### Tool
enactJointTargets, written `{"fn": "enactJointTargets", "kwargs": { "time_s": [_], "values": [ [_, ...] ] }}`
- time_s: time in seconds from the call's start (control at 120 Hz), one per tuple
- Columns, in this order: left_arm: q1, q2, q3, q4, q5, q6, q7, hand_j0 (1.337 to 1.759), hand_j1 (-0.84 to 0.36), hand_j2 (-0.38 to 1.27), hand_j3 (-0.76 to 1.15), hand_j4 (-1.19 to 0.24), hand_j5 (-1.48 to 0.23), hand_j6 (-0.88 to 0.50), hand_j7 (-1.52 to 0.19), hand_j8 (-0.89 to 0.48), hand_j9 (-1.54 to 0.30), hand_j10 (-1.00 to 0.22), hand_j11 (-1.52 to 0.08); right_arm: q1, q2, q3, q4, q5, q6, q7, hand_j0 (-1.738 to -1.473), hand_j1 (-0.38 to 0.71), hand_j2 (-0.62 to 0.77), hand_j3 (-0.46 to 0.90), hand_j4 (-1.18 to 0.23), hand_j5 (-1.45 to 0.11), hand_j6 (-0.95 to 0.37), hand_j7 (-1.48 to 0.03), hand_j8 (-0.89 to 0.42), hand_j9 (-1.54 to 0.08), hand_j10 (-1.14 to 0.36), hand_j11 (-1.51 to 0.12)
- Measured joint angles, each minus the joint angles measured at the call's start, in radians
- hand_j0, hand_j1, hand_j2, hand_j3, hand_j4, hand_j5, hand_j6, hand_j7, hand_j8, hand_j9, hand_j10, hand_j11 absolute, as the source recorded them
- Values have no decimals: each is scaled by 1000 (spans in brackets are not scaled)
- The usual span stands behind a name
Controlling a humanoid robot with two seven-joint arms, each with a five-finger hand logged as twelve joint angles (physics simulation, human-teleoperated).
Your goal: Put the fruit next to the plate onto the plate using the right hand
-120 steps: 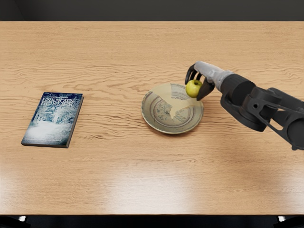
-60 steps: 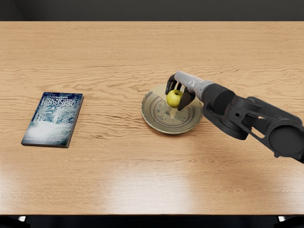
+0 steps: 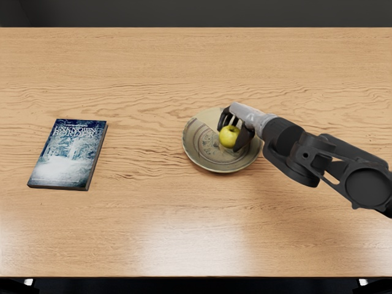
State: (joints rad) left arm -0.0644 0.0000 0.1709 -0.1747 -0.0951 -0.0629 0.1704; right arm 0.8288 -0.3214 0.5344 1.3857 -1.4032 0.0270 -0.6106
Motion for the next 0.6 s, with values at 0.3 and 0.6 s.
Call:
{"fn": "enactJointTargets", "kwargs": {
  "time_s": [0.3, 0.6],
  "values": [
    [0, 0, 0, 0, 0, 0, 0, 1658, 349, 0, 0, 0, 0, 0, 0, 0, 0, 0, 0, 2, 12, 11, 19, 2, 4, 0, -1657, -38, 1, 0, -286, -406, -257, -396, -252, -401, -302, -402],
    [0, 0, 0, 0, 0, 0, 0, 1658, 349, 0, 0, 0, 0, 0, 0, 0, 0, 0, 0, 15, -130, 118, 121, 267, 121, 0, -1658, -107, -27, 0, -210, -280, -205, -277, -203, -279, -214, -279]
  ]
}}
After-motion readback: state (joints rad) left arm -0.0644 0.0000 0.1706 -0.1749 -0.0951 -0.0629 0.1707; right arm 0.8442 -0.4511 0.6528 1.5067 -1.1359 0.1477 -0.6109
